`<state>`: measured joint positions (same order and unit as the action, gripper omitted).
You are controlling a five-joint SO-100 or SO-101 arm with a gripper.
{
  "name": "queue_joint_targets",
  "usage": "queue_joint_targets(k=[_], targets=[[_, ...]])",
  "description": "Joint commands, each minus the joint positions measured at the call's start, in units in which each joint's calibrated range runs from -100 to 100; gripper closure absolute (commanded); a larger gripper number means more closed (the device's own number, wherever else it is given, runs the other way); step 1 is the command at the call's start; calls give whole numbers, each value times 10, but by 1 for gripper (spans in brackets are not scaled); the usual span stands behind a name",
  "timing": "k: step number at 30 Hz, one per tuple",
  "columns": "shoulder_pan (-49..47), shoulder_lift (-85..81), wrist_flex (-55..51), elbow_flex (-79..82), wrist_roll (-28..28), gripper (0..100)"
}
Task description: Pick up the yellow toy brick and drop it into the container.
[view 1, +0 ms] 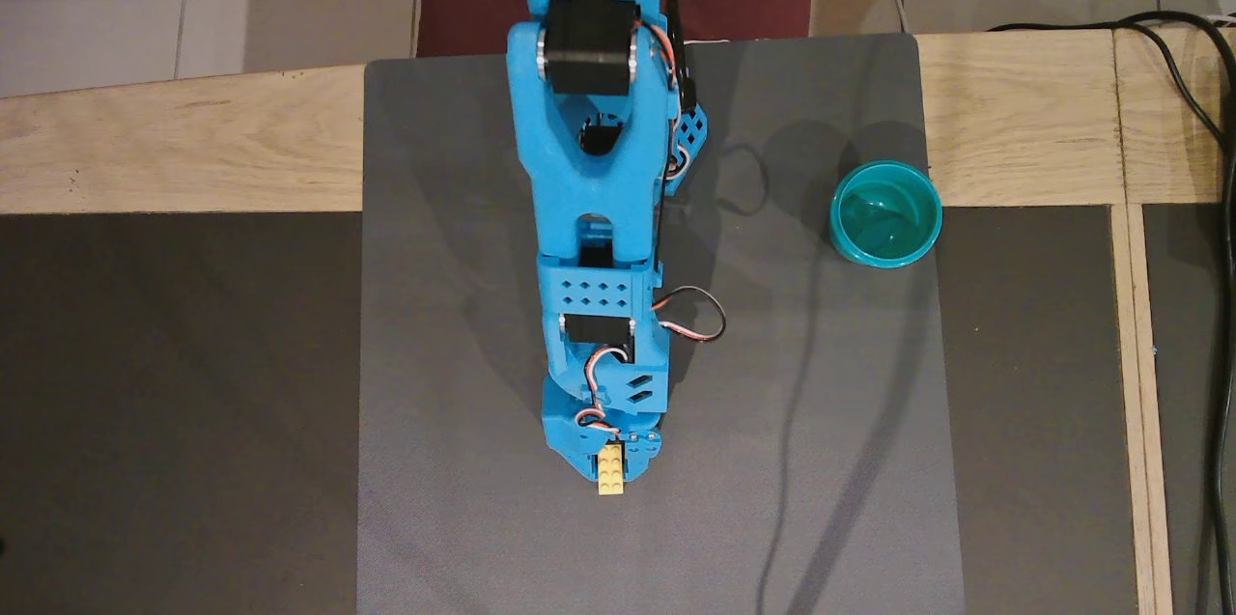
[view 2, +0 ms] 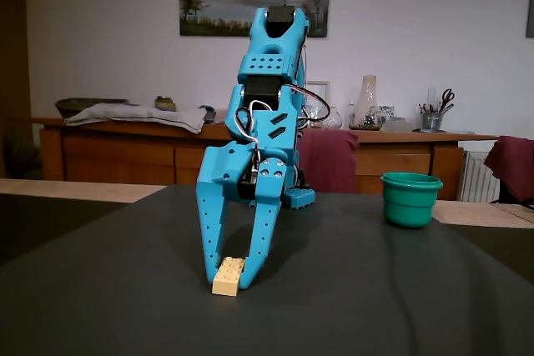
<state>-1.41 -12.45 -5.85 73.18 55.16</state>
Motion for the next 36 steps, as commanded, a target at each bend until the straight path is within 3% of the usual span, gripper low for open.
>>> queue_joint_targets(k=[1, 3, 10, 19, 25, 36], targets=[[-9, -41, -40, -21, -11, 100], [-29, -90, -105, -38, -32, 100], [-179, -298, -491, -228, -135, 100], [-326, -317, -722, -399, -235, 100], [-443, -321, -817, -438, -292, 100], [-611, -321, -852, -429, -384, 100]])
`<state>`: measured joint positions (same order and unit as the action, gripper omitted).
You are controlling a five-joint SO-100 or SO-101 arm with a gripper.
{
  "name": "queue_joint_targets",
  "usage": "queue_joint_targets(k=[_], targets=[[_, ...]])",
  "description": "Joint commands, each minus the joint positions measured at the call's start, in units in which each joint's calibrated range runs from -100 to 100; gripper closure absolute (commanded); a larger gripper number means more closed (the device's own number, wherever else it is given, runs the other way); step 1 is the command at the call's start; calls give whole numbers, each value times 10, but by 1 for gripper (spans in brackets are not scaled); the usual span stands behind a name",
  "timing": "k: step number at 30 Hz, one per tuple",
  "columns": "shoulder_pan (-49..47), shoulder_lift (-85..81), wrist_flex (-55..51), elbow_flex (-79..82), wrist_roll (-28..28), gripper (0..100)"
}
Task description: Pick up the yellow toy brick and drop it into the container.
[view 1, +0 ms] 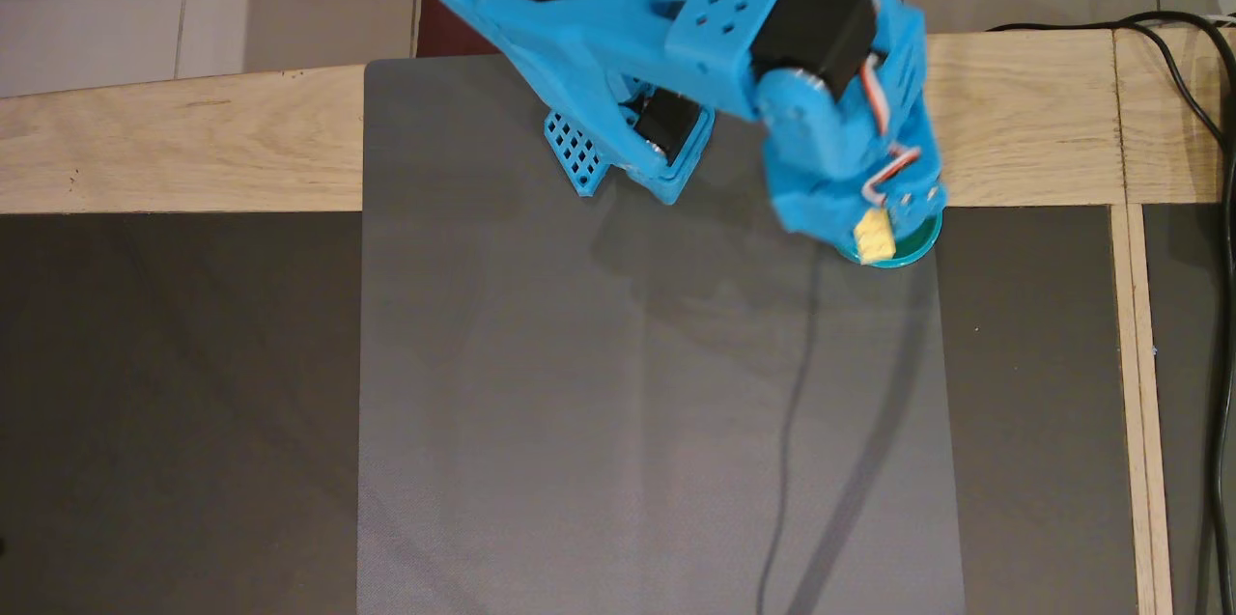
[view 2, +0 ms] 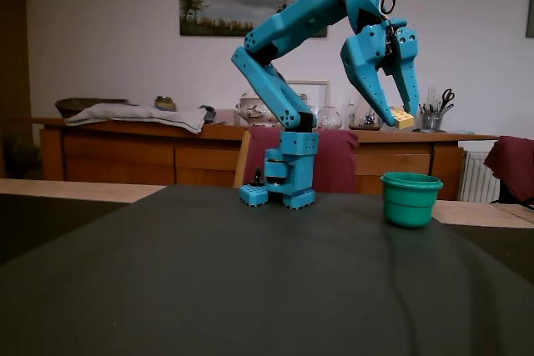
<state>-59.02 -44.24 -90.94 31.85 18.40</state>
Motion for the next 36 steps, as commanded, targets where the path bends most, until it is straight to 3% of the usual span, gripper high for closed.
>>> queue_joint_targets(k=[1, 15, 21, 26, 28, 32, 35, 36], targets=[[-45, 0, 1, -15, -24, 100], [-59, -4, 122, 119, -31, 100], [-59, -4, 123, 123, -30, 99], [-59, -9, 123, 129, -24, 88], [-59, -9, 123, 129, -24, 87], [-59, -10, 123, 129, -24, 88], [-52, -10, 123, 121, -27, 100], [-29, -10, 123, 107, -28, 99]])
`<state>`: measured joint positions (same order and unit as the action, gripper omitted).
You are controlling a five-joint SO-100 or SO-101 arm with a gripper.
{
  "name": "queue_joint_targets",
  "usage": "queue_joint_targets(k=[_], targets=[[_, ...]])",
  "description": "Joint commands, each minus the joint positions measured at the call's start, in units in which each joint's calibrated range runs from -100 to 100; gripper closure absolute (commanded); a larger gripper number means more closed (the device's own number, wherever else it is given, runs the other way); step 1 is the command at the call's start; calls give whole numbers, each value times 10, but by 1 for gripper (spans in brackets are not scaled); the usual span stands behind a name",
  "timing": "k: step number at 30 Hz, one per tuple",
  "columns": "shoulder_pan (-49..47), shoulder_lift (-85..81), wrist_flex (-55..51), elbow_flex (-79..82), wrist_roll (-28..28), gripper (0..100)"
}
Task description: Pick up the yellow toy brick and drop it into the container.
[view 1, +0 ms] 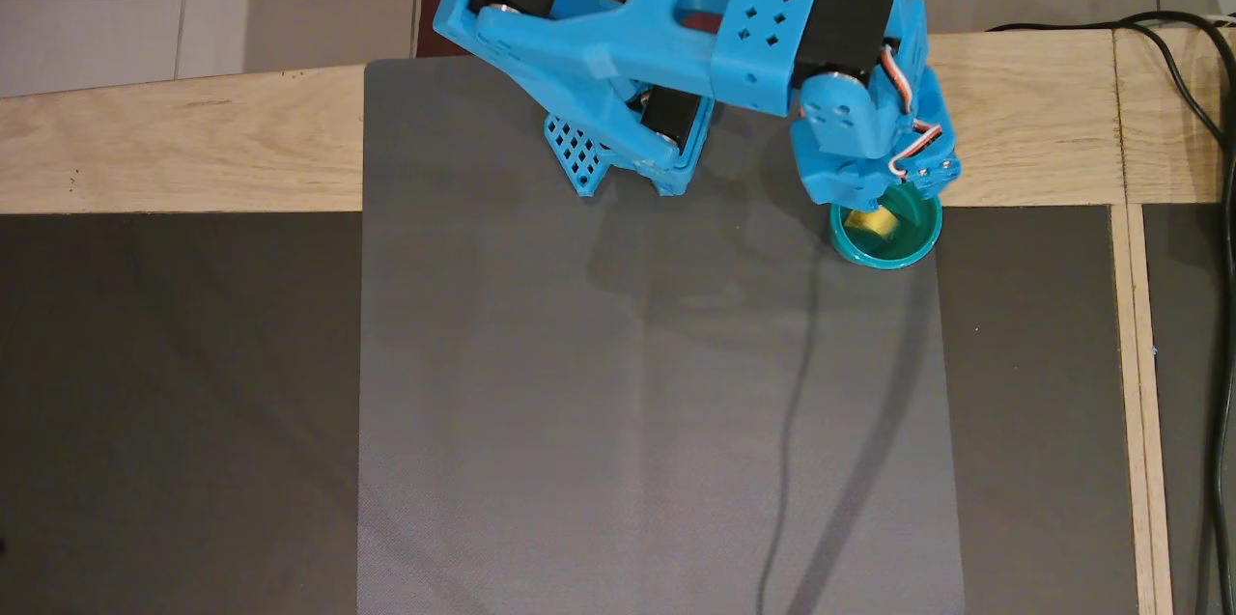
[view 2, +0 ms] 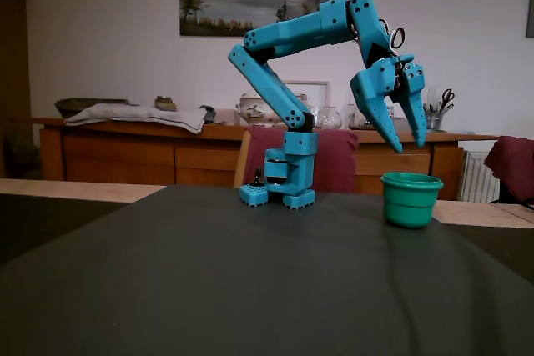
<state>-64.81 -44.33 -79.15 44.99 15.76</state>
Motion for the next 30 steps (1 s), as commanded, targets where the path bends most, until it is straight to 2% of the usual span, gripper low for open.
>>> queue_joint_targets(k=[1, 3, 6, 11, 16, 21, 27, 30], targets=[[34, -10, 6, -28, -2, 99], [95, -10, 10, -62, -26, 100], [241, -10, 18, -131, -86, 100], [405, -10, 28, -200, -144, 100], [536, -10, 28, -235, -161, 100], [580, -35, 22, -236, -158, 100], [577, -165, -26, -231, -158, 100], [581, -230, -39, -176, -158, 100]])
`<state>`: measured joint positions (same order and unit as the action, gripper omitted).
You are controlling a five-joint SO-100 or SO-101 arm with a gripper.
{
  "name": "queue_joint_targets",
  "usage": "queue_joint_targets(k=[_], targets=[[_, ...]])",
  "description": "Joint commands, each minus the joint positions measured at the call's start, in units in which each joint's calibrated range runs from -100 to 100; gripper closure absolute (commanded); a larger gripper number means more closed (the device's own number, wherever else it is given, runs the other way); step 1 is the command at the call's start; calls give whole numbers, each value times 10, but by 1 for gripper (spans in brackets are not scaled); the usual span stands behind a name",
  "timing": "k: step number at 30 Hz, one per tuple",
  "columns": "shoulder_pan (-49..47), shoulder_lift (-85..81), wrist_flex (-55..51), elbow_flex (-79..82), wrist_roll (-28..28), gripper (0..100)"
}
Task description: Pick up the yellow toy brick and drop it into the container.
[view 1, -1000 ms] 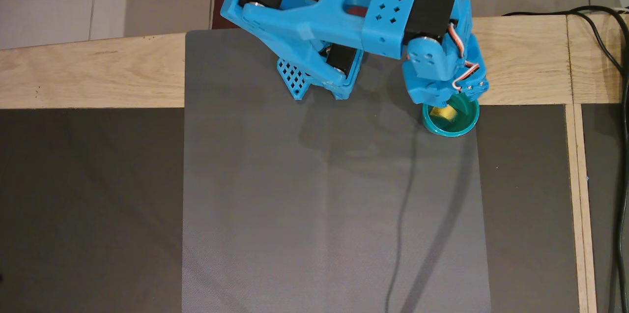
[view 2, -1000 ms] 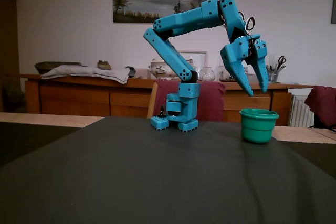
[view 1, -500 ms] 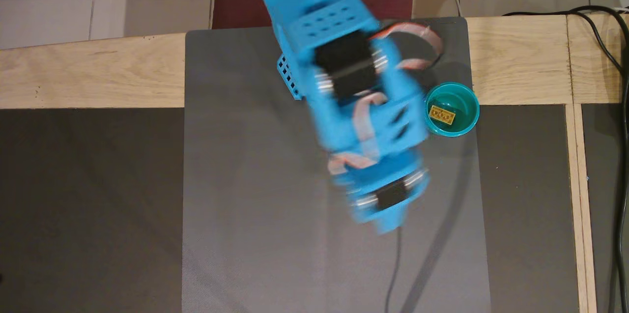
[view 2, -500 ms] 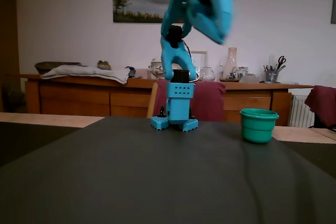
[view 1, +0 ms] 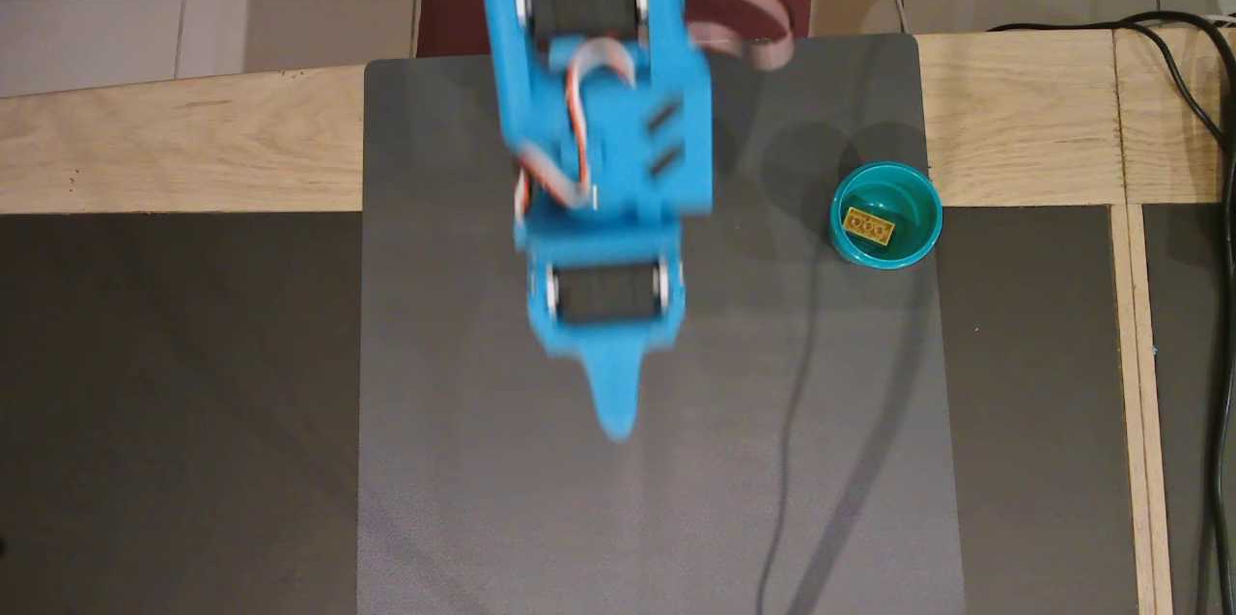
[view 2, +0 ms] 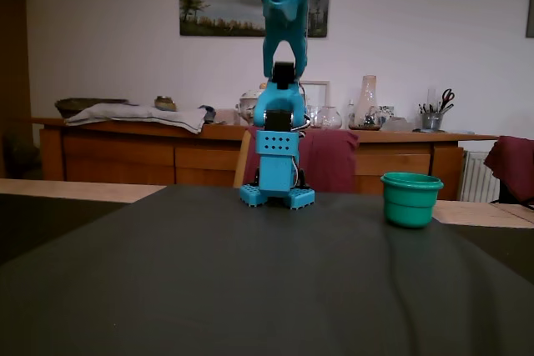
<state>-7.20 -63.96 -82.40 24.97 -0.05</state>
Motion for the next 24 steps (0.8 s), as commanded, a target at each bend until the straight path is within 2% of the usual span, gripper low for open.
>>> queue_joint_targets(k=[1, 9, 16, 24], targets=[[5, -62, -5, 66, 1, 100], [5, -360, 14, 371, 0, 100], [1, -349, 25, 483, -2, 100], [5, -352, 108, 634, 1, 100]])
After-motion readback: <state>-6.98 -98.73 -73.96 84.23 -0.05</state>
